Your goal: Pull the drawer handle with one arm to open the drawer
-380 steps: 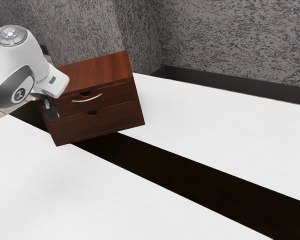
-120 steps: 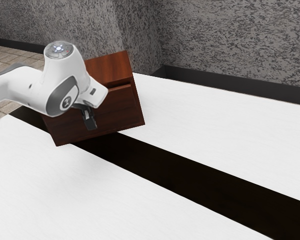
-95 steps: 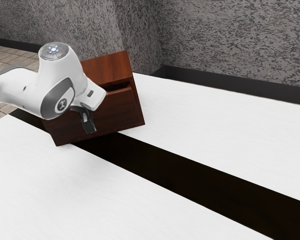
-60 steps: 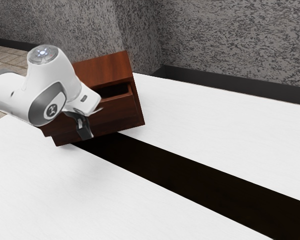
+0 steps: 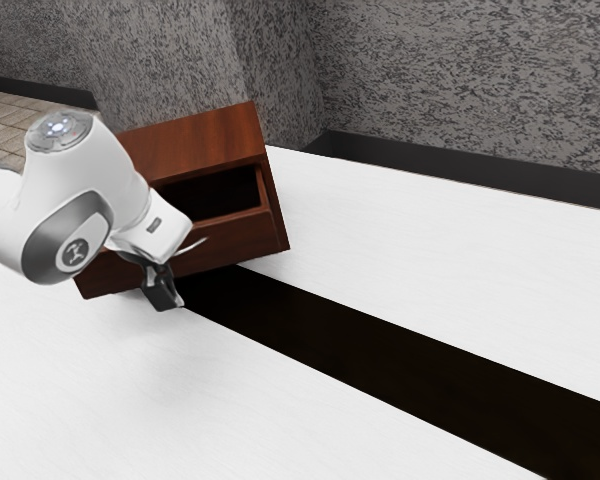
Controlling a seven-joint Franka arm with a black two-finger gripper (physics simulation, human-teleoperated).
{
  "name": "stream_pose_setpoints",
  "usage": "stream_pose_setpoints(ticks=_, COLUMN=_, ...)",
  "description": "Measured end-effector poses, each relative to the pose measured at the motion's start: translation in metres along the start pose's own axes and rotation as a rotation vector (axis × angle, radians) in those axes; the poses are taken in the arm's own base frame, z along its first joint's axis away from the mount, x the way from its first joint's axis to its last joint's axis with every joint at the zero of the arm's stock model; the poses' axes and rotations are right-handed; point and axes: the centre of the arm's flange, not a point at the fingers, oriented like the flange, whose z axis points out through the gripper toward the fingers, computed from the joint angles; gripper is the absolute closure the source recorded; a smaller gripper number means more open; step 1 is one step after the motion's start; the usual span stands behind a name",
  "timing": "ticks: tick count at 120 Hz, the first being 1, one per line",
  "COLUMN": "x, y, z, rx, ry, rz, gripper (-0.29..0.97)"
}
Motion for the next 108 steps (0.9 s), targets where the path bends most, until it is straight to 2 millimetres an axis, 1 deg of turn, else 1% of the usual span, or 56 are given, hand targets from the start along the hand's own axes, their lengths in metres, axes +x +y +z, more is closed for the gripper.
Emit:
stream_pose_setpoints(ticks=36, x=-0.002, y=0.020, z=-0.005, rx=-0.016, ry=0.021, rz=0.019, gripper=0.00)
stream_pose_setpoints(ticks=44, x=-0.003, y=0.020, z=-0.007, rx=-0.016, ry=0.023, rz=0.018, gripper=0.00)
stream_pose_setpoints(ticks=66, x=-0.010, y=0.015, z=-0.024, rx=0.001, ry=0.044, rz=0.002, gripper=0.00)
stream_pose_setpoints(ticks=82, x=-0.013, y=0.016, z=-0.052, rx=0.022, ry=0.083, rz=0.002, gripper=0.00)
stream_pose_setpoints(ticks=88, x=-0.015, y=0.012, z=-0.066, rx=0.030, ry=0.093, rz=-0.006, gripper=0.00)
stream_pose_setpoints(ticks=108, x=-0.012, y=-0.028, z=-0.129, rx=0.032, ry=0.097, rz=-0.086, gripper=0.00)
